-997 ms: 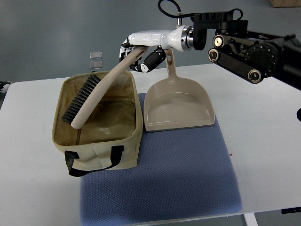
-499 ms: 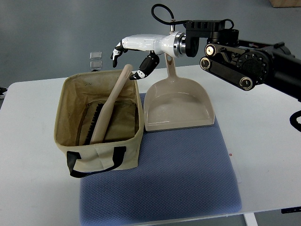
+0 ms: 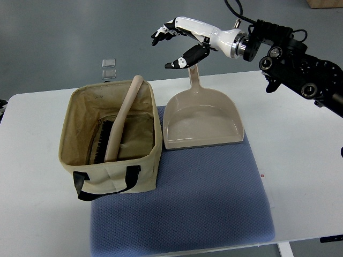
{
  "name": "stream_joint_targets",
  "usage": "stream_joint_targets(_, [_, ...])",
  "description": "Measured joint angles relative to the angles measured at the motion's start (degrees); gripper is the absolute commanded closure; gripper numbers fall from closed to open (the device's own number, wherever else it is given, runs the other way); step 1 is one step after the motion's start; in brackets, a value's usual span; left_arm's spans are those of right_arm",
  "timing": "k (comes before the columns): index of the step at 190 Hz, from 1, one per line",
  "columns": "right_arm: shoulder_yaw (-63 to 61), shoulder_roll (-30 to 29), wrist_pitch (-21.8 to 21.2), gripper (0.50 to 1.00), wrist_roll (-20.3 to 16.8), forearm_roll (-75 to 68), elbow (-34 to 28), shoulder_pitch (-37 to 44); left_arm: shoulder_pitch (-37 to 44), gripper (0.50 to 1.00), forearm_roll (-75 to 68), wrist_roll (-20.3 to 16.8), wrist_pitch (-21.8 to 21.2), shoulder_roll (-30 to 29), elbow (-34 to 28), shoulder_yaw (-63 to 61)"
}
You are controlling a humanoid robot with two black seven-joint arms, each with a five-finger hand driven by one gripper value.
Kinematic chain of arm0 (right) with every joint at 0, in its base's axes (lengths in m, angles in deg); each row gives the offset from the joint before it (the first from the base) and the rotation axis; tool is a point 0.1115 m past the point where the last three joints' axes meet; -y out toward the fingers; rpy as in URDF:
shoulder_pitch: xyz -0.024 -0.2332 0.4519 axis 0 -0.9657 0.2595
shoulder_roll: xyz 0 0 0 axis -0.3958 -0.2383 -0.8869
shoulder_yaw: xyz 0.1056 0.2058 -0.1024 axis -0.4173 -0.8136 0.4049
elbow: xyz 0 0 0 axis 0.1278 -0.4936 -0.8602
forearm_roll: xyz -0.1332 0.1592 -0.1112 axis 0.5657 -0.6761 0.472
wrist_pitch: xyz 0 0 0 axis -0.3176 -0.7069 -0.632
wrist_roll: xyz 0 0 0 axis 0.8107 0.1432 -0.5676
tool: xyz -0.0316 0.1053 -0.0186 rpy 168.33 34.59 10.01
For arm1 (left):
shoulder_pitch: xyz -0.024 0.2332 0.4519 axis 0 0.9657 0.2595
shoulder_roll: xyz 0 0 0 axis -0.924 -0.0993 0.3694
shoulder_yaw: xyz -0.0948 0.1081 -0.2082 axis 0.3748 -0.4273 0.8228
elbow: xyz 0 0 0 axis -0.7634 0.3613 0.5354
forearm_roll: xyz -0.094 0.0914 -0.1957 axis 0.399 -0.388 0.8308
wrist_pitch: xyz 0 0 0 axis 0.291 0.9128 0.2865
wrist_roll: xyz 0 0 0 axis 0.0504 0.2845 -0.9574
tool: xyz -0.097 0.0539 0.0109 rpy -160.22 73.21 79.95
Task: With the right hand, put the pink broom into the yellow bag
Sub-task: 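Open the right hand, release the brush, and raise the hand away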
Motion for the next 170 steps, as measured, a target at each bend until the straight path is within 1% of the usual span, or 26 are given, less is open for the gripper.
stream_joint_targets(55, [-20.57, -0.87, 3.06, 0.64, 0.12, -12.86, 0.49, -16.17, 0.0, 0.5, 0.0, 0.0, 0.0, 0.0, 0.0, 0.0])
stream_joint_targets(61, [-21.95, -1.1, 3.3, 0.63, 0.12, -14.62, 0.78, -17.31, 0.0, 0.5, 0.0, 0.0, 0.0, 0.0, 0.0, 0.0])
stream_joint_targets(68, [-23.26, -1.54, 3.57, 0.603, 0.12, -16.78, 1.34, -18.38, 0.0, 0.5, 0.0, 0.0, 0.0, 0.0, 0.0, 0.0])
stream_joint_targets(93, [-25.55, -3.52, 3.93, 0.574, 0.12, -26.62, 5.16, -21.51, 0.0, 0.5, 0.0, 0.0, 0.0, 0.0, 0.0, 0.0])
stream_joint_targets(116, [-25.85, -4.99, 3.87, 0.57, 0.12, -35.21, 8.62, -24.11, 0.0, 0.5, 0.0, 0.0, 0.0, 0.0, 0.0, 0.0])
stream_joint_targets(148, [-26.0, -6.81, 3.86, 0.57, 0.38, -39.59, 9.42, -25.97, 0.0, 0.5, 0.0, 0.0, 0.0, 0.0, 0.0, 0.0])
stream_joint_targets(170, [-26.03, -7.5, 3.82, 0.57, 2.77, -39.94, 9.46, -26.32, 0.01, 0.5, 0.0, 0.0, 0.0, 0.0, 0.0, 0.0])
